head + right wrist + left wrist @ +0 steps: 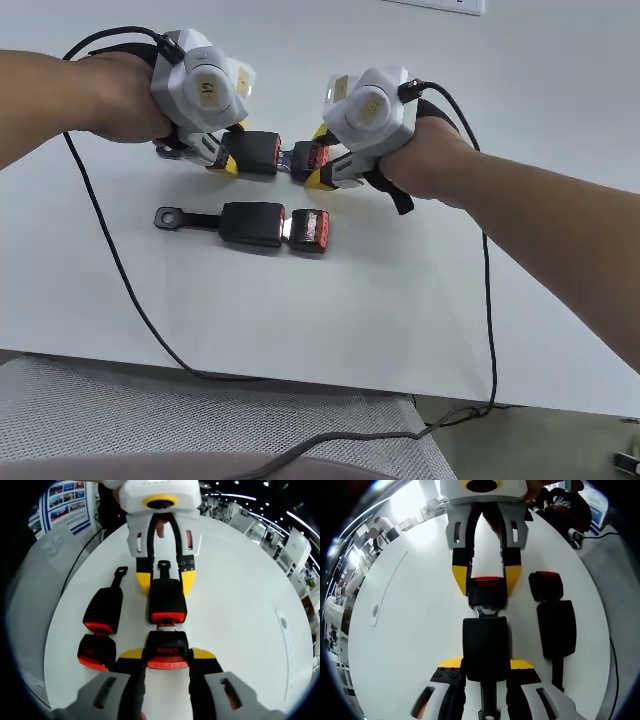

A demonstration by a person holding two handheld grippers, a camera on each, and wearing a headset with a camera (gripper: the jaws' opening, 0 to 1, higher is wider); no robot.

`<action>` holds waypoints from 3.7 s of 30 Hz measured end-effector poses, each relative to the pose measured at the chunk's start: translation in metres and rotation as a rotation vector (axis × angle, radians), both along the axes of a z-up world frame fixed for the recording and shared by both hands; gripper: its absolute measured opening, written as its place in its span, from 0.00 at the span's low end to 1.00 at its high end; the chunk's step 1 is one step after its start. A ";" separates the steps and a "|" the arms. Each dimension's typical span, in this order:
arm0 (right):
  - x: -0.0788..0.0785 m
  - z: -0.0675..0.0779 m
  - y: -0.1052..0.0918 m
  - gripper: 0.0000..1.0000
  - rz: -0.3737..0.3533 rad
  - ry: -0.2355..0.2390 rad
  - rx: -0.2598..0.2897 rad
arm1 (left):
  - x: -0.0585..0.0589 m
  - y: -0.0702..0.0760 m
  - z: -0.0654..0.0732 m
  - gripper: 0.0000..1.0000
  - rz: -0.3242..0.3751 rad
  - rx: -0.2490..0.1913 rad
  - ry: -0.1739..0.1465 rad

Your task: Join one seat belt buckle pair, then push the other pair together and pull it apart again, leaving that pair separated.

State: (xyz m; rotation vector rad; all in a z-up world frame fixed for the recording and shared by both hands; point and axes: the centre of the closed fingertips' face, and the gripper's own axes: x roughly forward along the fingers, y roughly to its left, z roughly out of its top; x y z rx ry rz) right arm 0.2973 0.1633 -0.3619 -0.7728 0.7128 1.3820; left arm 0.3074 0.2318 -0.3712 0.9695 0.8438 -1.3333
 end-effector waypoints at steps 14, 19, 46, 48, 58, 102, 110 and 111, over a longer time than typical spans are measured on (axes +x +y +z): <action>-0.002 0.001 0.006 0.32 0.002 -0.006 -0.011 | 0.000 0.000 0.001 0.31 0.001 0.005 0.001; -0.002 0.001 0.005 0.32 0.000 -0.005 -0.008 | 0.001 0.000 0.000 0.31 0.009 0.003 0.002; -0.001 -0.001 -0.012 0.34 -0.014 0.013 -0.004 | 0.000 0.000 0.001 0.31 0.022 0.002 0.000; -0.001 -0.001 -0.013 0.34 -0.009 0.017 0.001 | 0.000 0.000 0.001 0.31 0.024 0.002 -0.002; 0.001 -0.003 -0.053 0.35 -0.018 0.007 -0.041 | 0.002 0.001 0.001 0.31 0.049 -0.015 -0.001; -0.019 0.018 -0.176 0.43 -0.112 -0.059 -0.229 | 0.001 0.014 0.014 0.35 0.125 -0.004 -0.040; -0.037 0.048 -0.170 0.47 -0.205 -0.079 -0.133 | -0.014 0.052 0.039 0.42 0.282 -0.048 -0.097; -0.039 0.050 -0.169 0.47 -0.222 -0.077 -0.114 | -0.019 0.055 0.042 0.43 0.301 -0.058 -0.095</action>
